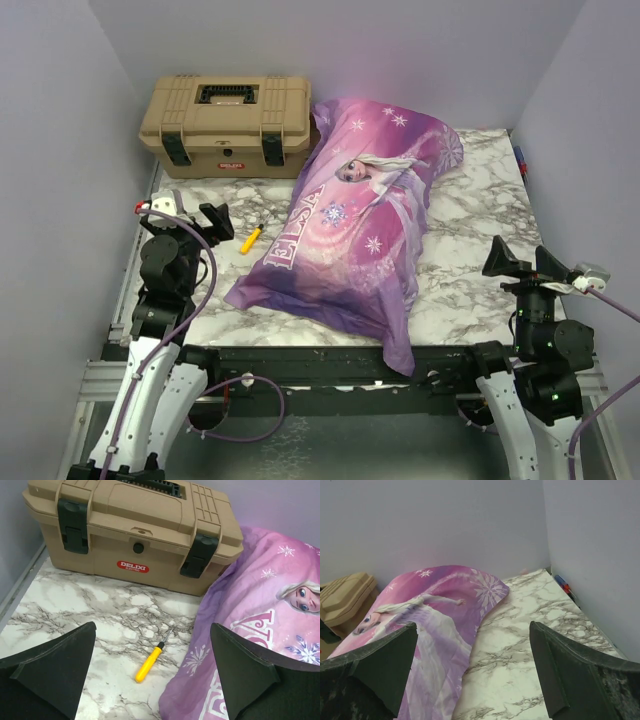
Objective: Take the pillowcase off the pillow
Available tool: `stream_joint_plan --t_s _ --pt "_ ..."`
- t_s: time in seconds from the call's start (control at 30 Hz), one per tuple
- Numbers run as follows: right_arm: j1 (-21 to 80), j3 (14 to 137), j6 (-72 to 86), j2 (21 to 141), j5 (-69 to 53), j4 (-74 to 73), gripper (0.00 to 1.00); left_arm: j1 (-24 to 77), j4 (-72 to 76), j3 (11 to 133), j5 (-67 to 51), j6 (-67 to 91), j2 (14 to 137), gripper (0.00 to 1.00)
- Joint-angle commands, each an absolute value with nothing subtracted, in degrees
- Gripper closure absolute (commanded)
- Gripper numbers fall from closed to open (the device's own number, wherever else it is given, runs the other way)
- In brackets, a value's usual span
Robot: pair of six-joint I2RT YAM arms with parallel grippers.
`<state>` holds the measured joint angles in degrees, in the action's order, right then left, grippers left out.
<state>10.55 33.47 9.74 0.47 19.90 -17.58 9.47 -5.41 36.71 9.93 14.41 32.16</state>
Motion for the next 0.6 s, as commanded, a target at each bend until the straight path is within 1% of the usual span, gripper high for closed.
stream_joint_plan --t_s 0.0,0.37,0.57 --pt "10.9 33.94 8.79 -2.55 18.49 -16.32 0.0 10.32 -4.57 36.2 10.3 13.5 32.38 0.03" --pt "10.73 33.32 8.0 -0.35 17.0 -15.44 0.0 11.02 -4.49 36.27 9.59 13.76 32.93 0.03" --pt "10.72 35.84 10.38 6.11 20.83 -18.93 0.0 13.35 -4.61 36.12 8.28 13.83 32.09 0.03"
